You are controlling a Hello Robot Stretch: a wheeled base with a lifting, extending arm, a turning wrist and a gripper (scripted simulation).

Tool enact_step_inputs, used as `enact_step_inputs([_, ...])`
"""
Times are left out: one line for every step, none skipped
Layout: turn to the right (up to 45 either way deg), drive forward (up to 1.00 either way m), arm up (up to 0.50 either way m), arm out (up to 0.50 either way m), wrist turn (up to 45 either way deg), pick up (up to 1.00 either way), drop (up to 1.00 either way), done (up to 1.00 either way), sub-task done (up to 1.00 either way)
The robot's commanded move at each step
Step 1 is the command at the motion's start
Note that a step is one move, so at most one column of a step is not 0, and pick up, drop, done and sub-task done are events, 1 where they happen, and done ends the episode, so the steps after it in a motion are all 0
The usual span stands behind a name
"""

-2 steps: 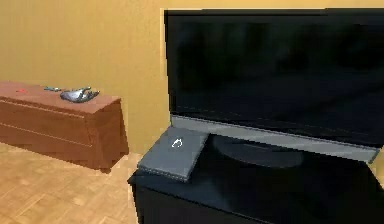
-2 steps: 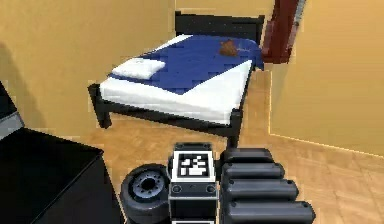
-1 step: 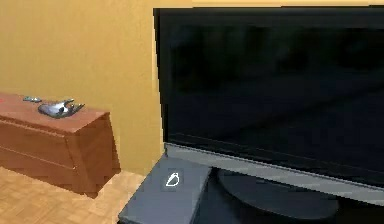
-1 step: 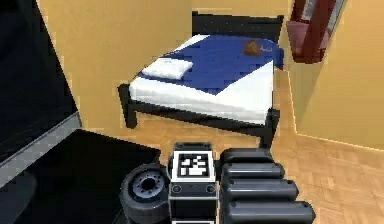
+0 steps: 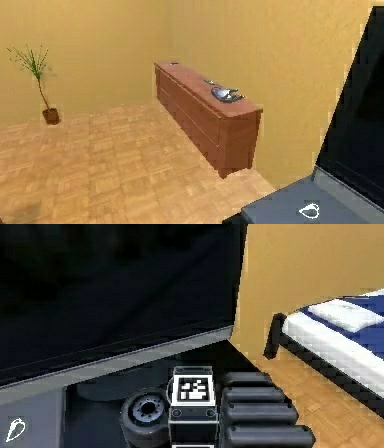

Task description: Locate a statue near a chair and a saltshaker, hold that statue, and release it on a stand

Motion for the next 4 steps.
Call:
enact_step_inputs([-45.0,0.0,0.0,0.0,0.0,0.0,0.0,0.0,0.0])
enact_step_inputs([-36.0,0.0,0.0,0.0,0.0,0.0,0.0,0.0,0.0])
enact_step_inputs([45.0,0.0,0.0,0.0,0.0,0.0,0.0,0.0,0.0])
enact_step_inputs([45.0,0.0,0.0,0.0,0.0,0.0,0.0,0.0,0.0])
